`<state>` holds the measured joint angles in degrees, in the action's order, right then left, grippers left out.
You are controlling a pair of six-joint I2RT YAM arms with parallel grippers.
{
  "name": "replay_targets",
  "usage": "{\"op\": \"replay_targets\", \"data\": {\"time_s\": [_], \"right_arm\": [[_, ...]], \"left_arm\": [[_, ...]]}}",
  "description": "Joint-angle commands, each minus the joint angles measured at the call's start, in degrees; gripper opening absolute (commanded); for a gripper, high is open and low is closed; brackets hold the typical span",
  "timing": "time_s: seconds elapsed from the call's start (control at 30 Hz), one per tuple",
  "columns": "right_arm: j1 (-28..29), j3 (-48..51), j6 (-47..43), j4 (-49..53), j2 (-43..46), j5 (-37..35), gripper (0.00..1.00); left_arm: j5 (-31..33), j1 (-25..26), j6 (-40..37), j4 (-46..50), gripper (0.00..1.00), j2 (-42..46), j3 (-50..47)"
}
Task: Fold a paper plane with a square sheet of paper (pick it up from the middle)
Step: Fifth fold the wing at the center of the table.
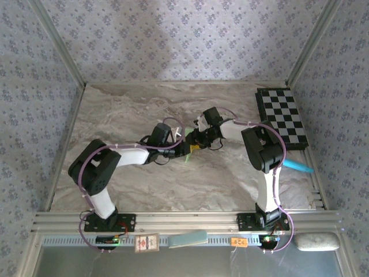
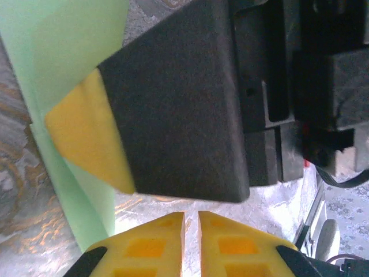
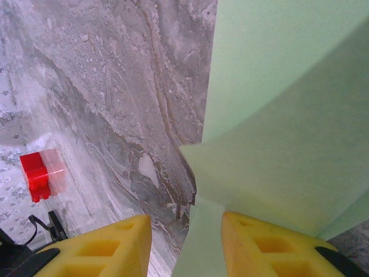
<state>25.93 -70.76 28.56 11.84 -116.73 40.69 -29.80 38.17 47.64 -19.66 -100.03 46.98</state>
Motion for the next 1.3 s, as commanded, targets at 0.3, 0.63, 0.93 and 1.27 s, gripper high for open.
{"op": "replay_targets", "data": {"time_s": [0.3, 0.63, 0.93, 1.27], "right_arm": [[0.2, -1.2, -1.4, 4.0, -2.6, -2.8, 0.38], [0.3, -1.6, -1.2, 5.1, -3.2, -3.4, 0.37], [0.3, -1.9, -1.0, 6.0, -3.6, -4.4, 0.31], [0.3, -2.4, -0.8, 7.2, -4.0, -5.7, 0.22]], "left_arm": [[2.2, 1.3, -3.9, 4.3, 0.11, -3.9, 2.4], [3.0, 1.9, -3.4, 3.9, 0.08, -4.3, 0.2], [3.5, 2.5, -2.6, 3.0, 0.04, -4.7, -1.4], [4.4, 2.7, -2.4, 3.8, 0.01, -5.0, -2.0]]}}
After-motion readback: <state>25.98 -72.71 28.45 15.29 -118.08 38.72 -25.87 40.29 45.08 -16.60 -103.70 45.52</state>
